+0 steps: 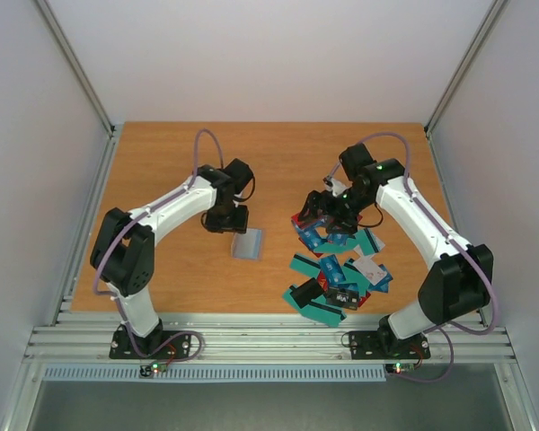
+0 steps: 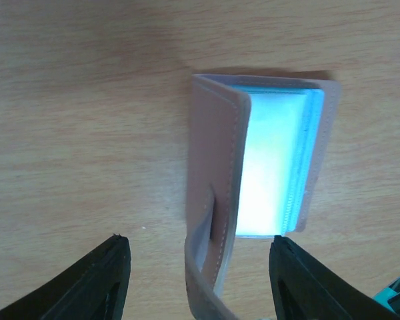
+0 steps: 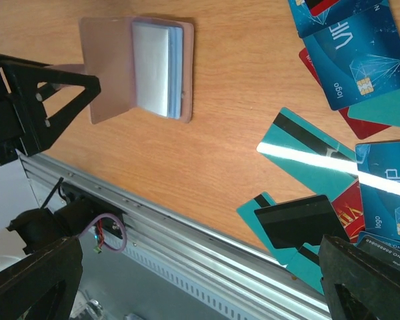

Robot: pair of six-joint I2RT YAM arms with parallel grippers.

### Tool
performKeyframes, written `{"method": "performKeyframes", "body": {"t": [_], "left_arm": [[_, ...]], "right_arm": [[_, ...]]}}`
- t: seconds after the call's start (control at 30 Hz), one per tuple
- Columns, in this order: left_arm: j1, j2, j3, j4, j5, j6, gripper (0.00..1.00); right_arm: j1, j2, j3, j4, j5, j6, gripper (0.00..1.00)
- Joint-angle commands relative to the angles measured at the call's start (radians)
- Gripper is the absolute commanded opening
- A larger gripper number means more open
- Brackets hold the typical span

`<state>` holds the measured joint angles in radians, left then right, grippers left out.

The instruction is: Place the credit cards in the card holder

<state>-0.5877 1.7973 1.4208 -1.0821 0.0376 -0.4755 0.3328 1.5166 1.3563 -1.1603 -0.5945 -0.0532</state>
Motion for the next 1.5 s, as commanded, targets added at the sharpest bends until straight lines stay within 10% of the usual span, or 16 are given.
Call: {"method": "performKeyframes", "body": {"t": [0.0,0.3,0.83,1.47], "left_arm": [[0.031,-0.043,-0.055,0.055,0.032,-0.026,0.59],[0.069,-0.091,-0.150,0.140,0.036,-0.031,0.49],[0.184,-0.160,-0.402,0.431,0.251,-0.032,0.04],[0.183,-0.148,-0.470,0.530,0.385,-0.110,0.04]], "right_arm": [[0.003,0.010,-0.009,-0.006,-0.003,-0.031,0.97],[0.005,0.027,-0.028,0.004,-0.063,-0.047,0.94],[0.090,0.186,-0.071,0.366,-0.277,0.126,0.75],[0.137,0.371,-0.051,0.515,-0.265,0.113,0.56]]}}
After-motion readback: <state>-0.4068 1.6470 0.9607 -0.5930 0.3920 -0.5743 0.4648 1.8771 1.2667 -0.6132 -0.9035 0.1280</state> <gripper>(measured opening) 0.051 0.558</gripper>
